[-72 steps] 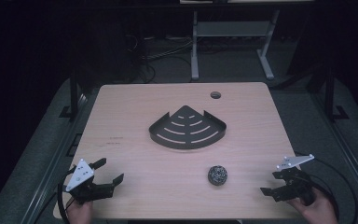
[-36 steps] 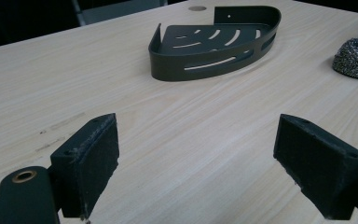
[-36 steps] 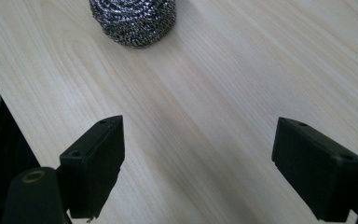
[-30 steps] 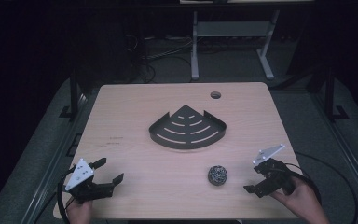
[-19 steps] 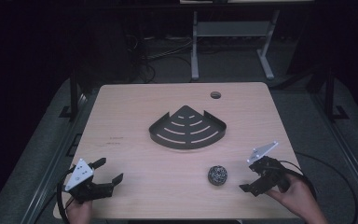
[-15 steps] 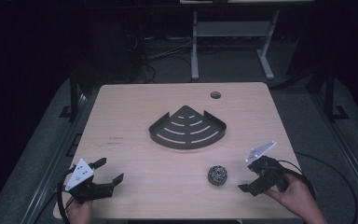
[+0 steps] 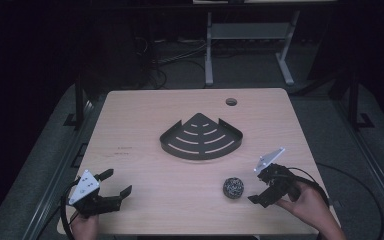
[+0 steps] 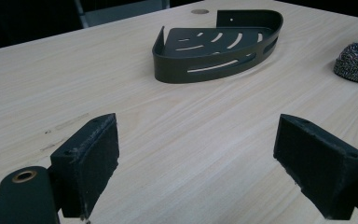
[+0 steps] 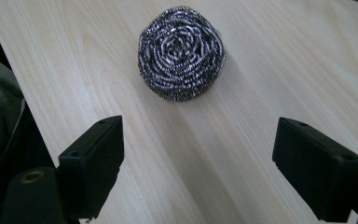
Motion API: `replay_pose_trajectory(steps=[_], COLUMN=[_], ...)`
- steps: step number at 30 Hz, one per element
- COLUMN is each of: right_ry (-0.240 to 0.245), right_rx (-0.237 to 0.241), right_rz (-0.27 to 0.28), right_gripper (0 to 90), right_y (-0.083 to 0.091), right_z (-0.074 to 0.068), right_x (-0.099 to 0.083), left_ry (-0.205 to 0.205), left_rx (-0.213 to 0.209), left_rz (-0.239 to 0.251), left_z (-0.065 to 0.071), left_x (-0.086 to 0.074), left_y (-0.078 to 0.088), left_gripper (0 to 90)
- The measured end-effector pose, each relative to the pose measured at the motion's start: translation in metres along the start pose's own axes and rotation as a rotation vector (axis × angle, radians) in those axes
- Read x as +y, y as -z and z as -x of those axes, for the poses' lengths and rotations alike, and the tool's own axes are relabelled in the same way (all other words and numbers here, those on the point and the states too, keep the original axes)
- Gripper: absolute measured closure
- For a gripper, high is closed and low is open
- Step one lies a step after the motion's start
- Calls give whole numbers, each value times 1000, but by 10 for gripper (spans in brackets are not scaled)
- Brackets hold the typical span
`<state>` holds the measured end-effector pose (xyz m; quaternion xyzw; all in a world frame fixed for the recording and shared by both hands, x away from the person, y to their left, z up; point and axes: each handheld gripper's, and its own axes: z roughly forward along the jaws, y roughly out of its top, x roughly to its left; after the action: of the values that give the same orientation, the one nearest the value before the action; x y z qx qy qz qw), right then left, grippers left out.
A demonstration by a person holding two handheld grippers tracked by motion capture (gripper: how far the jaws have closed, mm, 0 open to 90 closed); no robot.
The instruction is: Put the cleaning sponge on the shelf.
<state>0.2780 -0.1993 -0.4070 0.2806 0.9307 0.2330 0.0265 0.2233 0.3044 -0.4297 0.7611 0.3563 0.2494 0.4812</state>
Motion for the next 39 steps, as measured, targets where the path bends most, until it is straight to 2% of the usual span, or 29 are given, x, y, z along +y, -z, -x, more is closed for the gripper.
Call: replay_pose_trajectory(steps=[13,39], right_ry=[45,75], right_rx=[18,78], right_rz=[-39,-118], right_gripper=[158,158], right_y=[-15,-51], right_z=[-2,-1], right_x=[21,47], left_ry=[1,4], left_rx=[1,0], left_rz=[9,17], left_z=[0,-1], left_x=[1,2], left_y=[2,3], left_gripper=[135,135])
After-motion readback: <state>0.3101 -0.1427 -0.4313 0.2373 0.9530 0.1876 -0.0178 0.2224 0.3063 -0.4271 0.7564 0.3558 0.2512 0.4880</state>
